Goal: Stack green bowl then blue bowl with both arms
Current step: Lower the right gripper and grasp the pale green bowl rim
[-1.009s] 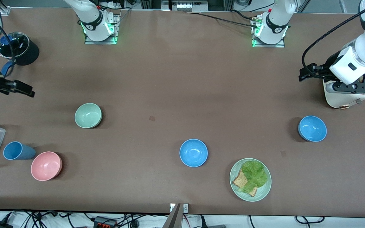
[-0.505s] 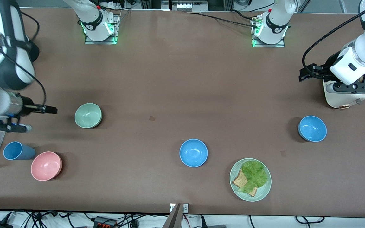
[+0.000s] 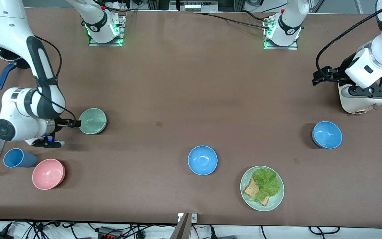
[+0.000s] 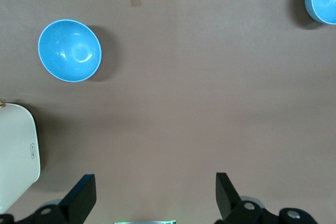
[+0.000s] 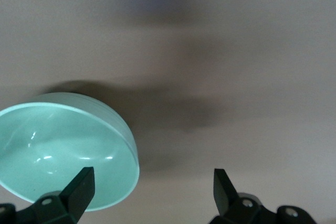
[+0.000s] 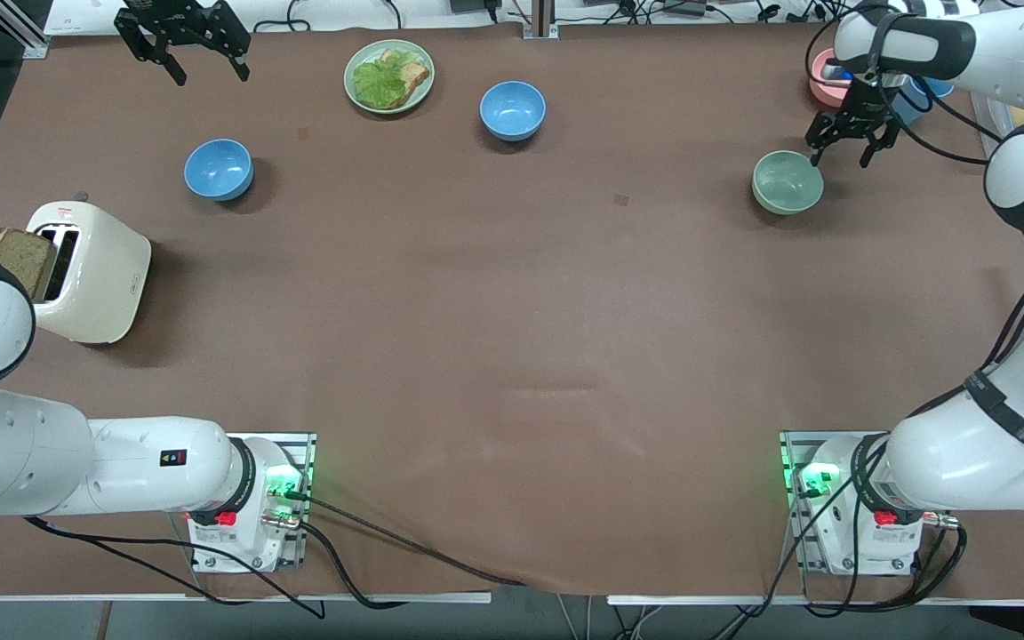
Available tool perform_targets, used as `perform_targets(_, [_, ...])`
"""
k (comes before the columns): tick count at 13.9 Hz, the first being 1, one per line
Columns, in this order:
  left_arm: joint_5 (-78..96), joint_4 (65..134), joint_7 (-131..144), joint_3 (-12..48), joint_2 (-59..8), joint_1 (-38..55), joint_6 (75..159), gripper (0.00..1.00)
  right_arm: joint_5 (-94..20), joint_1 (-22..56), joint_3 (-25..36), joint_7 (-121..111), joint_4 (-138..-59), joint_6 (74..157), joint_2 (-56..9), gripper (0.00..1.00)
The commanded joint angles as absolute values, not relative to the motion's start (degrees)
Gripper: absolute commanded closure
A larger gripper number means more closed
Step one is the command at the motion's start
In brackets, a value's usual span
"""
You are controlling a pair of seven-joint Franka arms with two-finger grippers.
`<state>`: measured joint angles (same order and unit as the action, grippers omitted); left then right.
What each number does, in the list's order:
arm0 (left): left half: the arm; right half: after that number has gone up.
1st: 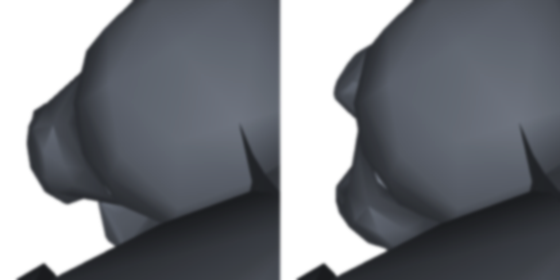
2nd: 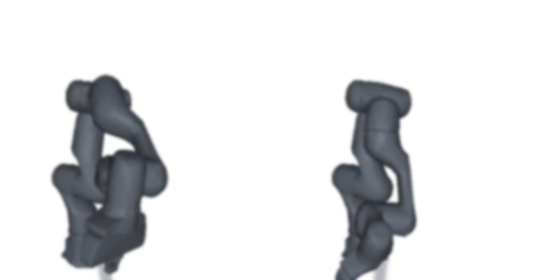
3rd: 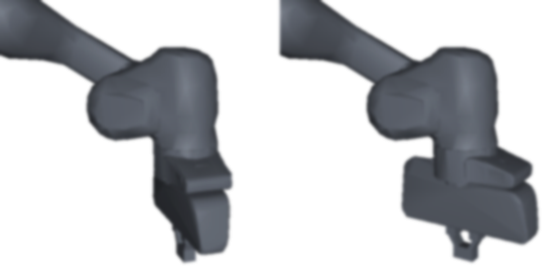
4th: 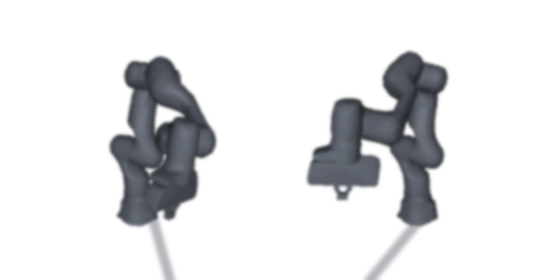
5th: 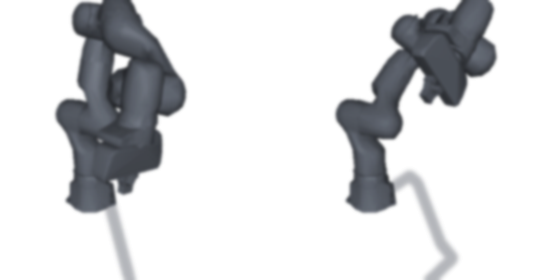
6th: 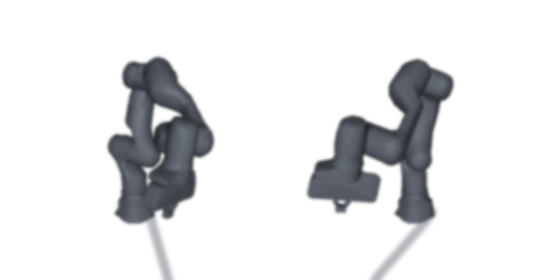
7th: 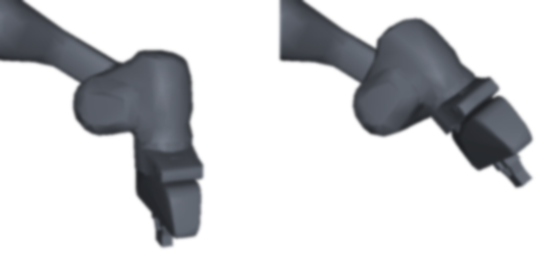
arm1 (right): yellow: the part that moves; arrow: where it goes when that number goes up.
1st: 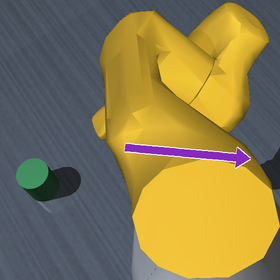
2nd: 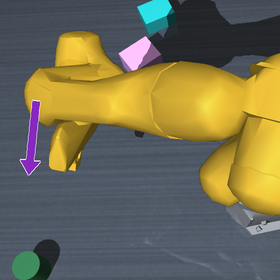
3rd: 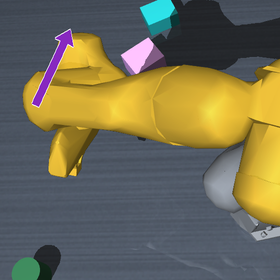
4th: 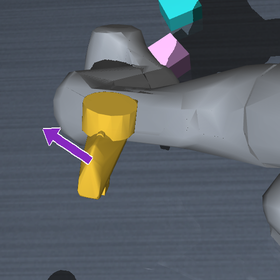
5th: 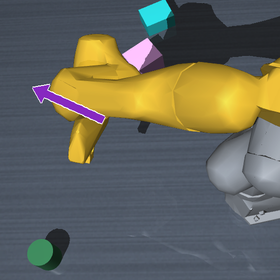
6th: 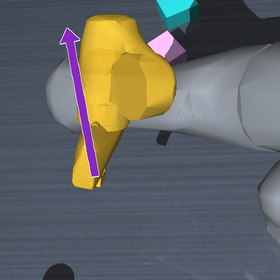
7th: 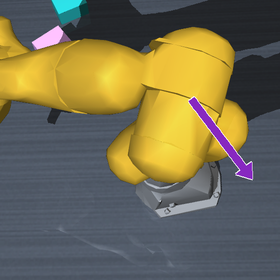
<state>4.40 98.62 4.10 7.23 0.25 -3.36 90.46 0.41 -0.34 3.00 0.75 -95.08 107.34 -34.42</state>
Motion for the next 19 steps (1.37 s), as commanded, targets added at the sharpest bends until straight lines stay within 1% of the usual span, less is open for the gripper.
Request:
perform_targets(1, [3.3,98.1,4.8,7.9,0.4,-3.6,90.3,0.00,0.3,0.8,3.0,0.4,-94.7,106.8,-35.8,0.00])
perform_targets(2, [3.3,98.1,4.7,7.9,0.4,-3.6,90.3,0.00,0.2,0.9,3.0,0.4,-94.7,107.0,-36.4,0.00])
perform_targets(3, [3.3,98.0,4.7,7.9,0.4,-3.6,90.3,0.00,-0.1,0.9,3.0,0.4,-94.6,107.1,-36.8,0.05])
perform_targets(4, [3.3,98.0,4.8,7.9,0.4,-3.5,90.3,0.00,-1.0,0.9,3.0,0.4,-94.6,107.1,-36.9,0.16])
perform_targets(5, [3.3,98.0,4.7,7.9,0.4,-3.5,90.3,0.00,-1.0,1.0,3.0,0.4,-94.6,107.1,-36.9,0.29])
perform_targets(7, [3.3,98.0,4.7,7.9,0.4,-3.6,90.3,0.00,-1.1,1.1,2.9,0.4,-94.6,107.0,-37.0,0.67])
perform_targets(8, [3.3,98.0,4.8,7.9,0.4,-3.6,90.4,0.00,-1.1,1.1,2.6,0.3,-94.6,106.8,-37.0,0.84])
perform_targets(9, [3.3,98.0,4.7,7.9,0.4,-3.6,90.4,0.00,-1.1,1.1,2.3,0.3,-94.6,106.4,-37.0,1.00])
perform_targets(11, [3.3,98.0,4.7,7.9,0.4,-3.6,90.4,0.00,-1.1,1.1,1.7,0.3,-94.2,106.3,-36.9,1.00])
perform_targets(13, [3.3,98.0,4.7,7.9,0.4,-3.6,90.4,0.00,-1.1,1.2,-0.8,0.6,-92.7,105.8,-36.4,1.00])
perform_targets(16, [3.3,98.0,4.7,7.8,0.4,-3.7,90.4,0.00,-1.1,1.5,-9.2,1.4,-86.1,100.4,-36.2,1.00])
perform_targets(17, [3.3,98.0,4.7,7.8,0.4,-3.7,90.4,0.00,-1.1,2.3,-12.0,4.2,-84.8,100.0,-36.2,1.00])
perform_targets(19, [3.3,98.0,4.7,7.8,0.4,-3.7,90.4,0.00,-1.0,5.3,-15.5,10.8,-84.7,100.6,-36.6,1.00])
